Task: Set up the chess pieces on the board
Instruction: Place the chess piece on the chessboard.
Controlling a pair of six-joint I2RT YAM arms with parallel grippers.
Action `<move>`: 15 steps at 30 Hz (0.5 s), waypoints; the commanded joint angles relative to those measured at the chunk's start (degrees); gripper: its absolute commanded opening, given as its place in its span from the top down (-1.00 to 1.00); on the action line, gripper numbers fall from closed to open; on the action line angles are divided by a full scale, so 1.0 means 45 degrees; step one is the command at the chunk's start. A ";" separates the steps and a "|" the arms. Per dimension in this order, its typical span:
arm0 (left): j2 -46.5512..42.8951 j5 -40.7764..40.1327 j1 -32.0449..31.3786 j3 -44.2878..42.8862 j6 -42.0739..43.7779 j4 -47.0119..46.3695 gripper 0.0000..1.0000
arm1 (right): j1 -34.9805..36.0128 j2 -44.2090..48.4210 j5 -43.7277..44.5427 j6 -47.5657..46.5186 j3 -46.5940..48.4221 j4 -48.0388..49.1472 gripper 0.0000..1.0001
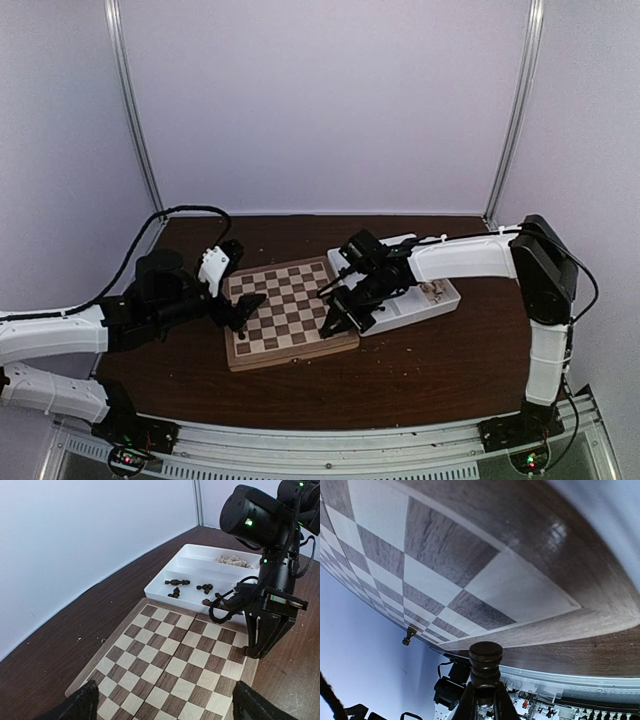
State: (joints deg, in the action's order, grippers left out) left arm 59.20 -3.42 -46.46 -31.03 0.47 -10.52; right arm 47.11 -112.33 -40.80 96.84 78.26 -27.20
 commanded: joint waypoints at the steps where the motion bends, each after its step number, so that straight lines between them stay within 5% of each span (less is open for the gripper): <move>1: -0.0201 0.0327 -0.0047 0.0307 -0.0065 -0.1013 -0.86 | -0.0078 -0.0490 -0.0787 0.0175 0.0843 -0.0685 0.96; 15: -0.0003 0.0647 -0.0047 0.0215 -0.0278 -0.1186 -0.89 | -0.0412 -0.0823 -0.0817 0.0543 0.0737 -0.0085 0.69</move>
State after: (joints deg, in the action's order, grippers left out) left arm 58.87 -1.87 -46.46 -29.98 -0.54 -12.29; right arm 46.04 -114.69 -44.14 98.74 80.66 -28.25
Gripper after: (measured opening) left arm 0.943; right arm 0.151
